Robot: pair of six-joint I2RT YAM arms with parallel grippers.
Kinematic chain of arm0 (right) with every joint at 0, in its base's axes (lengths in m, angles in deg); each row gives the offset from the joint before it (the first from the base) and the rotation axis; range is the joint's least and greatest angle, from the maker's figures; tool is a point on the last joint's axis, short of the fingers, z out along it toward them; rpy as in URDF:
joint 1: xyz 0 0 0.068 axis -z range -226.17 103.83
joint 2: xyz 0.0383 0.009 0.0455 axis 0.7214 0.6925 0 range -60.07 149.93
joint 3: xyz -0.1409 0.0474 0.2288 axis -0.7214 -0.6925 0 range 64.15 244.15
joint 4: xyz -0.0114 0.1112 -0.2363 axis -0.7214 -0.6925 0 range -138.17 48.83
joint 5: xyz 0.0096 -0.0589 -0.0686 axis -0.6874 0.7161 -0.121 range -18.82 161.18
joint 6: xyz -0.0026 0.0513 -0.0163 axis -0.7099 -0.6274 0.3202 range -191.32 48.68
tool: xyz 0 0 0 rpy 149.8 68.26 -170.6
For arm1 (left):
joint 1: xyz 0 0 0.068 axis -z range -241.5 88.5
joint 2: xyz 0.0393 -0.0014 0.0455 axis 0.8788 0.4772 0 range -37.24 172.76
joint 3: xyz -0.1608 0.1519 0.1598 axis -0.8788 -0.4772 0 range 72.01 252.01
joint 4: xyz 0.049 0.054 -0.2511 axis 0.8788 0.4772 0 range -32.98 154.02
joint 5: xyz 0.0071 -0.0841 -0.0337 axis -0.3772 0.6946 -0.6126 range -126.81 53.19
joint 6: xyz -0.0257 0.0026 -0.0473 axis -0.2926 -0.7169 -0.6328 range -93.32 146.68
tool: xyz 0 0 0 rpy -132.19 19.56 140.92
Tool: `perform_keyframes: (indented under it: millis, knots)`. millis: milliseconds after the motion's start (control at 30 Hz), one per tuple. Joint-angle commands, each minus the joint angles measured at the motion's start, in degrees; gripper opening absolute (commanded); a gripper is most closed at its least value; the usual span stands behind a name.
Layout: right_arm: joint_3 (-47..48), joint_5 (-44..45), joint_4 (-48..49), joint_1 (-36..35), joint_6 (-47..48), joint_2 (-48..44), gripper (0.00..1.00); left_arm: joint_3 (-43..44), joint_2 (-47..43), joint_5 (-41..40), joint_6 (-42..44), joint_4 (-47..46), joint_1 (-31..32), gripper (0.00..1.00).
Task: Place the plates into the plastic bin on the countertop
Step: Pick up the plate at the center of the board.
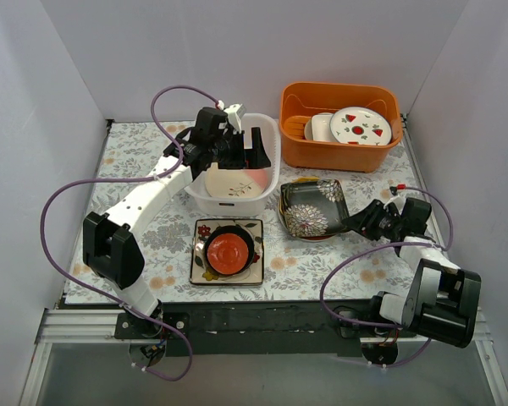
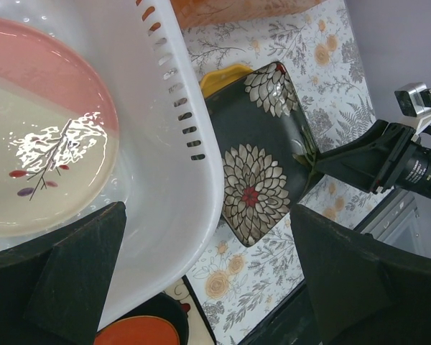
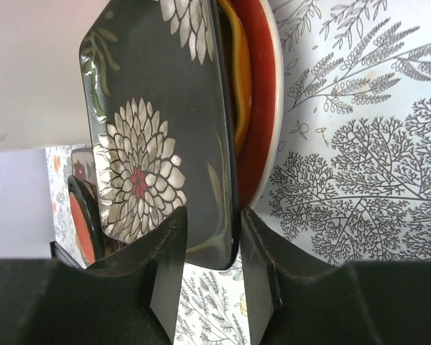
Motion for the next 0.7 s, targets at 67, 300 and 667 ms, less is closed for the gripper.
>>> perform_keyframes:
  millis: [67,300,667]
  knots:
    - [-1.75,-5.03,7.81,0.64,-3.09,3.69,0.39,-1.31,-4.08,0.12,-0.32,-0.39,0.12,0.98]
    - [-1.93,-8.20,13.08,0.73,-5.55,8.35,0.36,-2.81,-4.51,-0.05,-0.58,-0.75,0.12,0.98]
    - [-3.15,-11.63,19.76,0.73,-8.54,14.85,0.34,-3.07,-4.51,-0.23,-0.58,-0.92,0.12,0.98]
